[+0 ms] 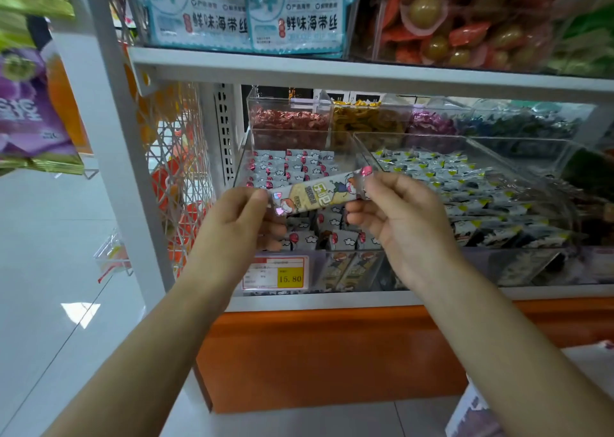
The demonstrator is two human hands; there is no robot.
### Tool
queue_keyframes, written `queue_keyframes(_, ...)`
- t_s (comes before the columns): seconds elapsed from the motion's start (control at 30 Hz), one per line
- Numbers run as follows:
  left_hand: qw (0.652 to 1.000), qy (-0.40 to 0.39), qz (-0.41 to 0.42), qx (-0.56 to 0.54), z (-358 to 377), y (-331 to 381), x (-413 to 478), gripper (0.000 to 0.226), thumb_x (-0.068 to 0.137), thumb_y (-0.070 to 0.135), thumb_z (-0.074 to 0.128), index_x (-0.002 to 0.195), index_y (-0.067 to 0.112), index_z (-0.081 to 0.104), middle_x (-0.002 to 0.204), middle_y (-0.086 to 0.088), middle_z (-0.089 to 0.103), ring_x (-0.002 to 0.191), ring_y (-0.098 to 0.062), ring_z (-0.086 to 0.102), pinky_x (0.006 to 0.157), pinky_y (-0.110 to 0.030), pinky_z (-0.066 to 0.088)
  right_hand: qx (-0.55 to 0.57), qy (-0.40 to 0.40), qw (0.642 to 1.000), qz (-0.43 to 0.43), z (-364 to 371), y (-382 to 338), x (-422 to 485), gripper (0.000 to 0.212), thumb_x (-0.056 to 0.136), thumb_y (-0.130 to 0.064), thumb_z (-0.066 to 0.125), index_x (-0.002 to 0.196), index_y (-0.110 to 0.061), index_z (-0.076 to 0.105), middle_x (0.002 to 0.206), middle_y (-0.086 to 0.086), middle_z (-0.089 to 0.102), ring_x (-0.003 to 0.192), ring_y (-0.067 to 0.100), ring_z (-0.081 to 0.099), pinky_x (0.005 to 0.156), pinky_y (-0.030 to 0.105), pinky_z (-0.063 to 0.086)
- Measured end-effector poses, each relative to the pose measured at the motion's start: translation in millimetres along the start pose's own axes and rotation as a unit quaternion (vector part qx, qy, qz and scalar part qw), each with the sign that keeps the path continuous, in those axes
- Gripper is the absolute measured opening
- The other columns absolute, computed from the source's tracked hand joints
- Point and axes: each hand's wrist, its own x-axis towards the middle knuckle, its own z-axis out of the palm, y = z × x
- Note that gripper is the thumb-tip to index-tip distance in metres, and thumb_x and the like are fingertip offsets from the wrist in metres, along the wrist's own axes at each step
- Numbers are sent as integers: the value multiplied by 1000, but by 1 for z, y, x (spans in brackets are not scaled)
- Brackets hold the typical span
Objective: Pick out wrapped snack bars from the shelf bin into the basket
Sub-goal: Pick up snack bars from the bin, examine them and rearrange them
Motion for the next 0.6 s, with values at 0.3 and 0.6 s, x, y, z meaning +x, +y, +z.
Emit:
queue_keyframes(0.3, 967, -9, -79, -244, 0, 2, -2, 15, 95, 16, 49, 83, 9, 54, 73, -7, 57, 56, -8, 61, 54, -15, 51, 126, -65, 987, 72, -9, 1, -7, 24, 85, 13, 49, 106, 4, 58, 83, 12, 64, 65, 15, 68, 60, 20, 55)
queue_keyframes(0.6, 950, -57, -82, -296, 1, 5, -2, 26, 83, -6, 50, 107, 0, 60, 93, -10, 61, 66, -8, 66, 63, -14, 54, 142, -18, 985, 93, -12, 2, -2, 7, 90, 0, 52, 93, -2, 58, 76, 13, 65, 60, 18, 68, 54, 25, 55)
